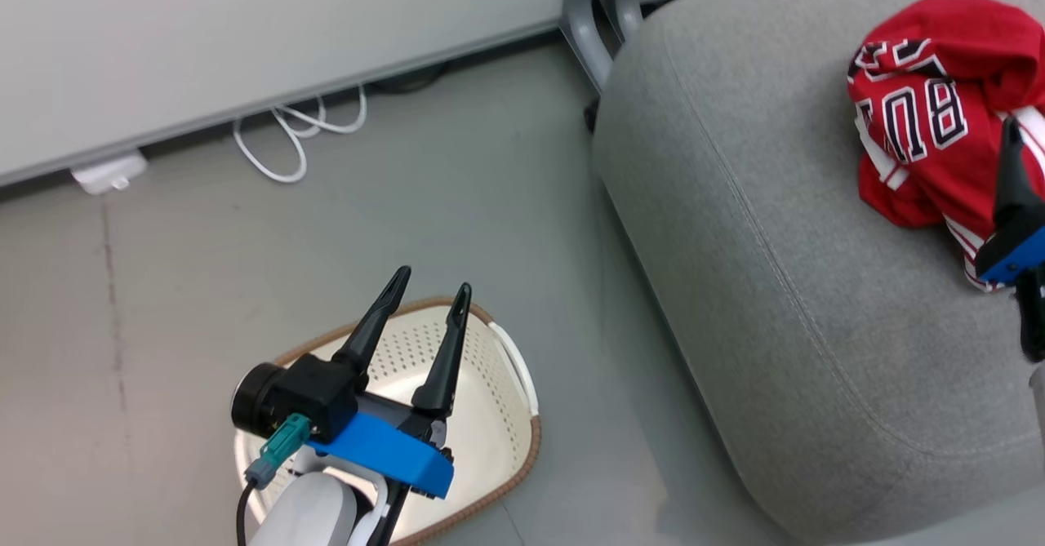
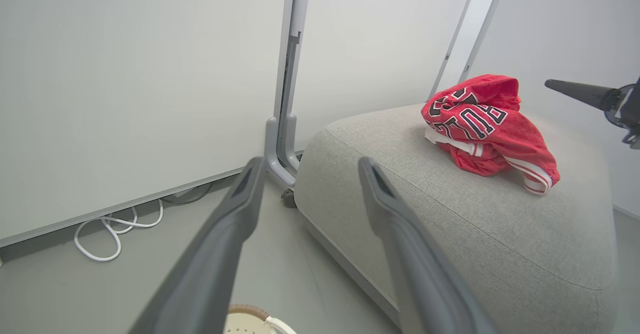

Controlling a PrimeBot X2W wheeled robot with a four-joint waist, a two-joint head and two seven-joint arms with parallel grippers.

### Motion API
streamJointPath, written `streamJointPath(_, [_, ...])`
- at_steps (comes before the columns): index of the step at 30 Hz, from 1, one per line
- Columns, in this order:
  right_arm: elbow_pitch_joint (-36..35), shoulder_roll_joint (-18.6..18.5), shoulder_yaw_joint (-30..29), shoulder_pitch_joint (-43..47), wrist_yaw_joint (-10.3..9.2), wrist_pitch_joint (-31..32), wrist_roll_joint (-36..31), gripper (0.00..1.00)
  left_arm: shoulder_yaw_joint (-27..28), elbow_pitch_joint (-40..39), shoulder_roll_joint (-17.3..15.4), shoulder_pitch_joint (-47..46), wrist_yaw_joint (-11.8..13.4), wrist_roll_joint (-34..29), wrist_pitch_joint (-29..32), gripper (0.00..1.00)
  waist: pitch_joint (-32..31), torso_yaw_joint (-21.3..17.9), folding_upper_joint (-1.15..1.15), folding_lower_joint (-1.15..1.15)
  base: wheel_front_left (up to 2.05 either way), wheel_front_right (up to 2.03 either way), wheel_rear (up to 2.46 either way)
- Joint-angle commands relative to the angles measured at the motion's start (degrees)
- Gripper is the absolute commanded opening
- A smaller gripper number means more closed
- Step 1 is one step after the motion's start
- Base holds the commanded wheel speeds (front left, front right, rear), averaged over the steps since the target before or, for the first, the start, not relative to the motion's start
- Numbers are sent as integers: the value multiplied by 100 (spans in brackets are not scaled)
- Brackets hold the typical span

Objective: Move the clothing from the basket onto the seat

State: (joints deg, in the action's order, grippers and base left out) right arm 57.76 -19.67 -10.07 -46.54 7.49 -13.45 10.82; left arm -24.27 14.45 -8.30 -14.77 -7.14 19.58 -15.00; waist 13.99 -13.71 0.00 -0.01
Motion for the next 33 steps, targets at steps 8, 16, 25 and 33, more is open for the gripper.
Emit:
streamJointPath(8, [-1206, 187, 395, 1209, 1, 184, 501, 100, 544, 115, 195, 525, -33, -130, -25, 100, -846, 583, 0, 1, 0, 0, 0])
streamJointPath(16, [-2610, 395, 309, 2285, 1, 673, 560, 100, 986, 123, 320, 875, -36, -201, -23, 100, -1238, 1025, 0, 1, 0, 0, 0])
streamJointPath(25, [-4028, 965, 38, 3349, 1, 976, 117, 100, 1283, 244, 269, 922, -37, -248, -21, 100, -1429, 1539, 0, 1, 0, 0, 0])
streamJointPath(33, [-4673, 1519, 17, 4001, 1, 989, -130, 100, 1680, 397, 217, 925, -37, -277, -21, 100, -1504, 1826, 0, 1, 0, 0, 0])
